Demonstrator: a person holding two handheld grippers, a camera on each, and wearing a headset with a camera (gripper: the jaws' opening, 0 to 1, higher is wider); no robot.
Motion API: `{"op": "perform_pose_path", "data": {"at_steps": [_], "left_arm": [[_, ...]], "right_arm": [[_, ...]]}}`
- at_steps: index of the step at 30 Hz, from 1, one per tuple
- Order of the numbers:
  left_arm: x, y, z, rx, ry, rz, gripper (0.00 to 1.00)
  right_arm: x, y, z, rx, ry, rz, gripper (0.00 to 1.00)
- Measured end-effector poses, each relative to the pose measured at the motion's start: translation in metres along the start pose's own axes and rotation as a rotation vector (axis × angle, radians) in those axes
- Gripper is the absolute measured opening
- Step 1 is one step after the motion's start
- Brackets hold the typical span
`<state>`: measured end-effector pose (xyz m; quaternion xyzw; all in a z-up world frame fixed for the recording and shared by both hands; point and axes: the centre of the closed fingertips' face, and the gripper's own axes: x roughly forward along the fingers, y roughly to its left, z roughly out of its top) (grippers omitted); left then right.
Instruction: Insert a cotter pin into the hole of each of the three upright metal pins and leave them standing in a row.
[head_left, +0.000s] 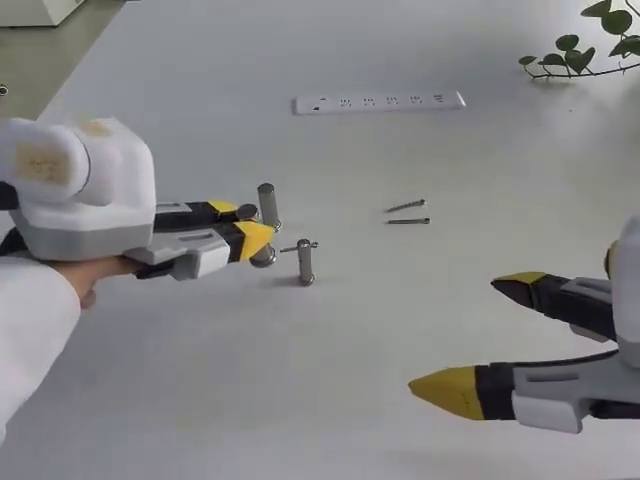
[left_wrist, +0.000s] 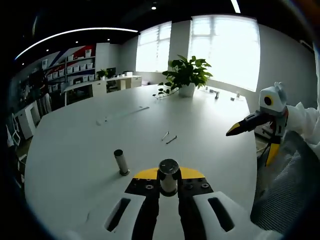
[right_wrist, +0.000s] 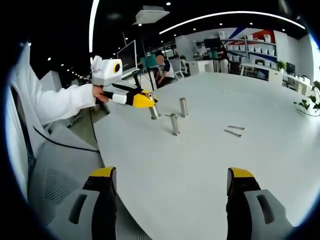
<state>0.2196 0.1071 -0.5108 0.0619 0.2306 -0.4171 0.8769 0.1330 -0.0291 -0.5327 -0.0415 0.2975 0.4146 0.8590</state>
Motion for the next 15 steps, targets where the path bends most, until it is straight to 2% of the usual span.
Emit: {"op": "perform_pose_path", "data": {"at_steps": [3, 6, 10, 11, 15], "left_arm": [[0.01, -0.017, -0.008, 0.007, 0.02, -0.036, 0.11], [0.018, -0.028, -0.013, 0.017, 0.033, -0.055, 0.11], [0.029, -0.037, -0.016, 0.014, 0.05, -0.057, 0.11], [0.032, -0.04, -0.018, 0.029, 0.056, -0.053, 0.11], [0.043, -0.049, -0.023, 0.016, 0.076, -0.058, 0.11]], "right_arm": [[0.0, 0.0, 0.0, 0.001, -0.002, -0.001, 0.89], [0.001, 0.0, -0.002, 0.005, -0.001, 0.0, 0.89], [0.0, 0.001, -0.002, 0.006, -0.008, 0.001, 0.88], [0.001, 0.001, -0.002, 0.008, -0.007, 0.003, 0.88], [0.003, 0.002, -0.005, 0.012, 0.001, 0.007, 0.88]]}}
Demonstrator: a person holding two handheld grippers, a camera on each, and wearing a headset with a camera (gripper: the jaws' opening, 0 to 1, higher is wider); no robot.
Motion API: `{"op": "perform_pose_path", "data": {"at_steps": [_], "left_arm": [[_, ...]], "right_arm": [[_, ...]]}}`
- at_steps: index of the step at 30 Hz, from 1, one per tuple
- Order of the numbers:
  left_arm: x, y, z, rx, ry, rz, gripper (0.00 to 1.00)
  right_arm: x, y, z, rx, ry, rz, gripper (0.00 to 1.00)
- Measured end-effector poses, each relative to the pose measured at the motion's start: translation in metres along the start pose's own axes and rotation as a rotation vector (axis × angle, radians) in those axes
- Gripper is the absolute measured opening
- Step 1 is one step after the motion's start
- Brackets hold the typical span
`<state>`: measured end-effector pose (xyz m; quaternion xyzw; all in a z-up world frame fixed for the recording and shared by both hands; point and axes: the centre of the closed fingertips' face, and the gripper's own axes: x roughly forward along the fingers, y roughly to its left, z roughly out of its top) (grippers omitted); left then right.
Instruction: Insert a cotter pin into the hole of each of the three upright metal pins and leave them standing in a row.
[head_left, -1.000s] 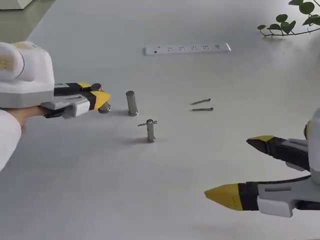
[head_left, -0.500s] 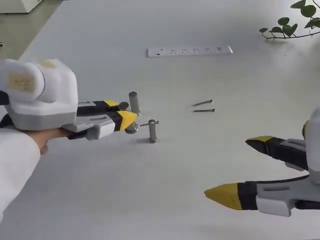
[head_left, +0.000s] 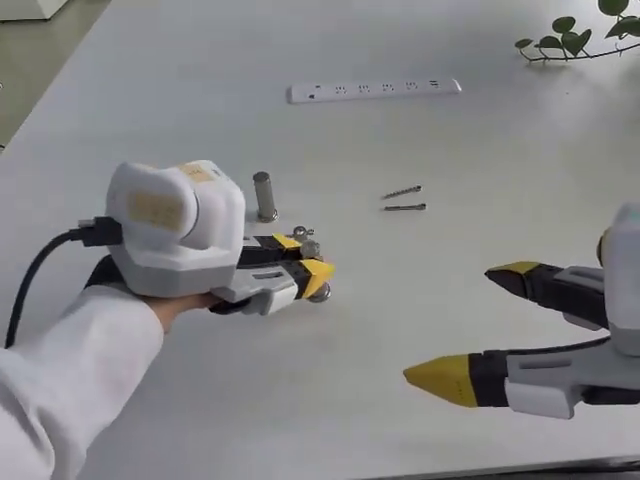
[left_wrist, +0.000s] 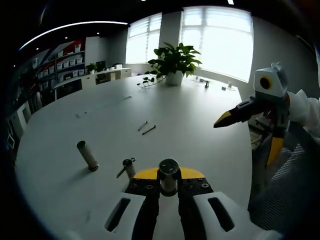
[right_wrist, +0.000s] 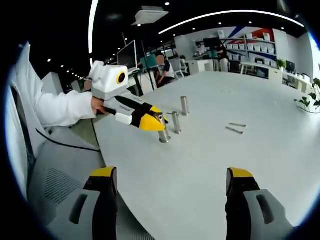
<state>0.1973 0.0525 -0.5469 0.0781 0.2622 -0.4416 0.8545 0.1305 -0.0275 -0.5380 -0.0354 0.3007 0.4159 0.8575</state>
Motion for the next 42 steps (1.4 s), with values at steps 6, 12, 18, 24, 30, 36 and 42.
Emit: {"op": "perform_pose_path", "data": {"at_steps": [6, 12, 18, 24, 30, 36, 42], "left_arm": [[0.011, -0.005, -0.007, -0.001, 0.028, 0.015, 0.11], [0.016, -0.008, -0.01, 0.007, 0.037, 0.037, 0.11], [0.02, -0.009, -0.014, 0.011, 0.047, 0.05, 0.11], [0.022, -0.013, -0.017, 0.022, 0.048, 0.057, 0.11], [0.023, -0.008, -0.018, 0.016, 0.04, 0.076, 0.11], [0.022, -0.008, -0.018, 0.007, 0.015, 0.069, 0.11], [0.02, -0.009, -0.018, -0.057, -0.002, 0.055, 0.13]], "right_arm": [[0.0, -0.001, 0.001, 0.009, -0.007, -0.004, 0.88], [0.001, -0.002, -0.001, 0.012, -0.003, -0.005, 0.88], [0.002, 0.0, -0.002, 0.012, 0.002, 0.001, 0.88], [0.002, 0.001, -0.003, 0.013, 0.006, 0.001, 0.88], [0.001, 0.001, -0.004, 0.016, 0.007, -0.001, 0.88], [0.002, 0.002, -0.005, 0.017, 0.011, 0.005, 0.88], [0.003, 0.003, -0.007, 0.02, 0.019, 0.009, 0.87]]}}
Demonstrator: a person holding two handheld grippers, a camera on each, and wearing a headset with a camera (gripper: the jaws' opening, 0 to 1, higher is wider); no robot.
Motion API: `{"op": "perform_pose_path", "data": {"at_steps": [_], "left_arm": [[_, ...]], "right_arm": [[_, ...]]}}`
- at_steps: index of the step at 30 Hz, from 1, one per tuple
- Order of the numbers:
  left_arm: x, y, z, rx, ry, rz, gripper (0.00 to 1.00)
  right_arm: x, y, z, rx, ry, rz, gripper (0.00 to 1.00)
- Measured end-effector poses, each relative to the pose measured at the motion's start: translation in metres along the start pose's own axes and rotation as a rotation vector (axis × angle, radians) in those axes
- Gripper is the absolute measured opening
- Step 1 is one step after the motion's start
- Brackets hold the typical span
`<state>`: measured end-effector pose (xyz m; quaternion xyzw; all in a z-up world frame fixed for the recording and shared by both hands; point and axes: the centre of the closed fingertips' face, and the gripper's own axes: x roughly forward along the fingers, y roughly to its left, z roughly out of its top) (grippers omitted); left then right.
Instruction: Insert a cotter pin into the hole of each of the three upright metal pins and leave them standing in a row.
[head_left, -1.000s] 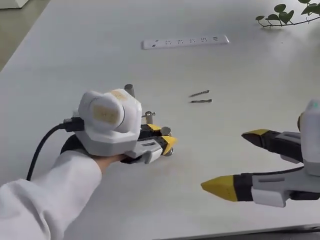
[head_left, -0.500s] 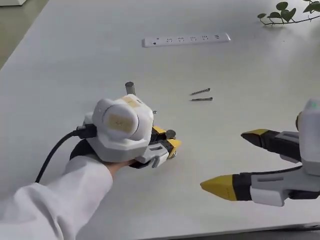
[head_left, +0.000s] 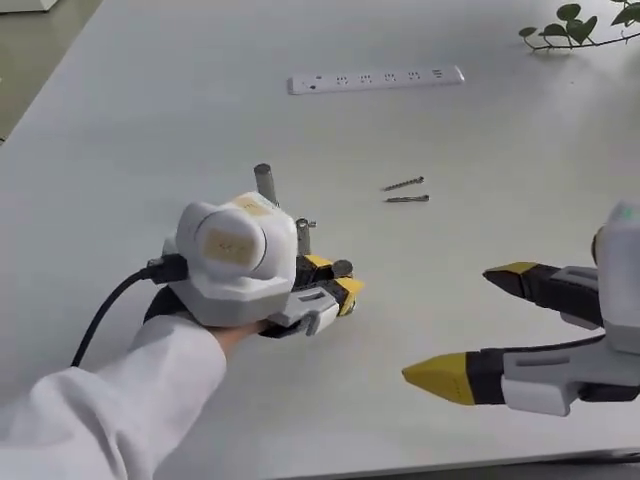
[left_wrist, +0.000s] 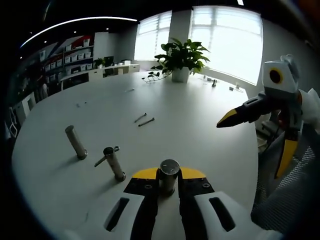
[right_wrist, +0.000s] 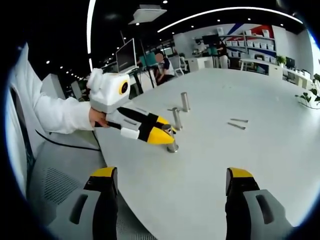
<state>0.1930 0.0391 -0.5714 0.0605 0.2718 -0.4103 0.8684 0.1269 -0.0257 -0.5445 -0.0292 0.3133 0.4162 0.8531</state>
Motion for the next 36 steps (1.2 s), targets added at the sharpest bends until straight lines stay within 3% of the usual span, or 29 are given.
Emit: {"op": "perform_pose_path", "data": {"at_steps": [3, 5, 7, 9, 13, 16, 18, 24, 29, 36], "left_arm": [[-0.001, -0.001, 0.001, -0.012, -0.003, -0.012, 0.13], [-0.006, 0.0, 0.003, -0.067, 0.011, -0.008, 0.17], [-0.012, 0.004, 0.009, -0.025, -0.006, -0.005, 0.28], [-0.02, 0.007, 0.01, 0.024, 0.005, -0.007, 0.35], [-0.036, 0.006, 0.01, 0.013, -0.002, -0.06, 0.46], [-0.051, 0.005, 0.007, 0.034, -0.01, -0.107, 0.62], [-0.06, 0.008, 0.003, 0.038, -0.006, -0.103, 0.72], [-0.079, 0.015, -0.014, 0.027, 0.022, -0.095, 0.84], [-0.088, 0.014, -0.019, -0.009, 0.011, -0.099, 1.0], [-0.096, 0.007, -0.015, -0.034, -0.022, -0.112, 0.99]], "right_arm": [[0.0, 0.0, 0.0, 0.0, 0.003, 0.0, 0.87], [-0.001, 0.0, 0.0, 0.0, 0.003, 0.0, 0.87], [-0.001, 0.0, 0.0, 0.0, 0.004, 0.002, 0.88], [-0.001, 0.0, 0.001, -0.004, 0.008, 0.003, 0.88], [0.0, -0.001, 0.002, -0.009, 0.009, 0.007, 0.88], [0.001, 0.0, 0.004, -0.014, 0.01, 0.013, 0.87], [0.002, 0.0, 0.005, -0.019, 0.013, 0.017, 0.87], [0.003, 0.001, 0.006, -0.03, 0.026, 0.026, 0.87], [0.002, 0.001, 0.006, -0.043, 0.038, 0.029, 0.87], [0.0, 0.001, 0.008, -0.056, 0.054, 0.029, 0.87]]}}
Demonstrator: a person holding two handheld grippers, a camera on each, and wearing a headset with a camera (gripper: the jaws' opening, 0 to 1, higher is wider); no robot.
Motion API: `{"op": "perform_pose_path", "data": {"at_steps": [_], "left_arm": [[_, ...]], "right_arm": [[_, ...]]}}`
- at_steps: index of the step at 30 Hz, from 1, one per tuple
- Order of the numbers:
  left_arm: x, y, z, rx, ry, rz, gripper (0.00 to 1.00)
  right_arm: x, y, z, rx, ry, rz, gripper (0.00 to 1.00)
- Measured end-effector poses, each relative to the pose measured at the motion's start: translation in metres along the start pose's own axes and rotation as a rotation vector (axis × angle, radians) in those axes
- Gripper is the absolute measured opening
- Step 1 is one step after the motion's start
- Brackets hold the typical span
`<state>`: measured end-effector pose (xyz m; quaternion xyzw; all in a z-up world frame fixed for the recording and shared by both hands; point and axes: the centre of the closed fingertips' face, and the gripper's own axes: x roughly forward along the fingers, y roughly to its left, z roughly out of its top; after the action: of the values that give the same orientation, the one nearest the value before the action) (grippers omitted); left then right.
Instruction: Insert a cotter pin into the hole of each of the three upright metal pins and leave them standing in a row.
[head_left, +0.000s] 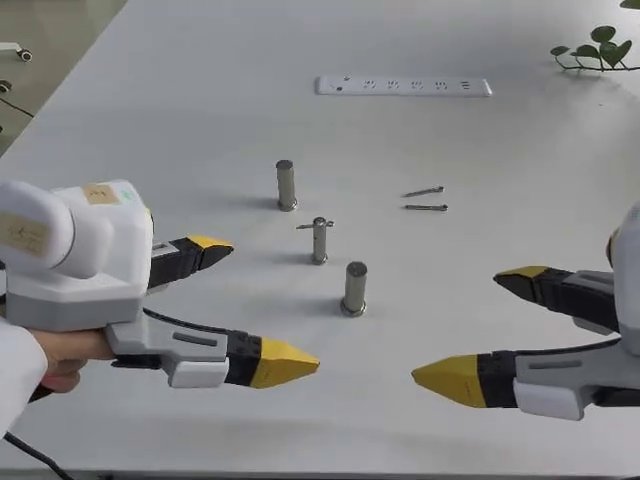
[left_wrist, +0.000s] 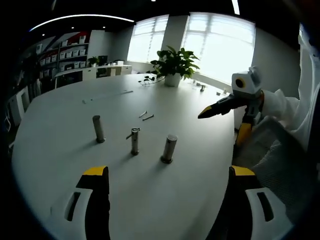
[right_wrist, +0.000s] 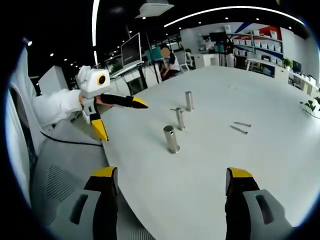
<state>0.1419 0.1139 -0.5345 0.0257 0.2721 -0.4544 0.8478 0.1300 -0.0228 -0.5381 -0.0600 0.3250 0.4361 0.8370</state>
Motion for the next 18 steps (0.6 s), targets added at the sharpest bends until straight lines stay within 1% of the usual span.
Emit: {"op": "perform_pose_path", "data": {"at_steps": [4, 6, 8, 9, 11, 12, 14, 15, 16, 18], "left_arm": [[-0.002, -0.005, -0.001, 0.0, -0.002, -0.003, 0.99], [-0.003, -0.009, -0.005, -0.003, 0.004, -0.008, 0.99], [-0.004, -0.011, -0.007, -0.007, -0.004, -0.004, 0.99], [-0.005, -0.011, -0.008, -0.009, -0.005, 0.007, 0.99], [-0.007, -0.013, -0.009, 0.002, 0.003, 0.013, 0.99], [-0.009, -0.013, -0.009, -0.001, -0.001, 0.014, 0.99], [-0.011, -0.014, -0.006, -0.018, -0.022, 0.017, 0.99], [-0.012, -0.014, -0.006, -0.026, -0.029, 0.018, 0.99], [-0.014, -0.014, -0.006, -0.033, -0.03, 0.021, 0.99], [-0.016, -0.013, -0.007, -0.035, -0.031, 0.031, 0.99]], "right_arm": [[-0.002, -0.006, 0.004, -0.008, 0.005, -0.025, 0.82], [-0.002, -0.009, 0.007, -0.013, 0.008, -0.028, 0.81], [-0.003, -0.01, 0.01, -0.035, 0.013, -0.017, 0.8], [-0.003, -0.013, 0.011, -0.049, 0.03, -0.015, 0.8], [-0.004, -0.019, 0.014, -0.086, 0.05, -0.021, 0.8], [-0.004, -0.021, 0.016, -0.093, 0.054, -0.021, 0.79], [-0.004, -0.025, 0.021, -0.113, 0.064, -0.013, 0.78], [-0.004, -0.026, 0.023, -0.127, 0.077, -0.008, 0.78], [-0.004, -0.029, 0.023, -0.165, 0.109, -0.001, 0.77], [-0.003, -0.038, 0.026, -0.234, 0.156, -0.01, 0.75]]}}
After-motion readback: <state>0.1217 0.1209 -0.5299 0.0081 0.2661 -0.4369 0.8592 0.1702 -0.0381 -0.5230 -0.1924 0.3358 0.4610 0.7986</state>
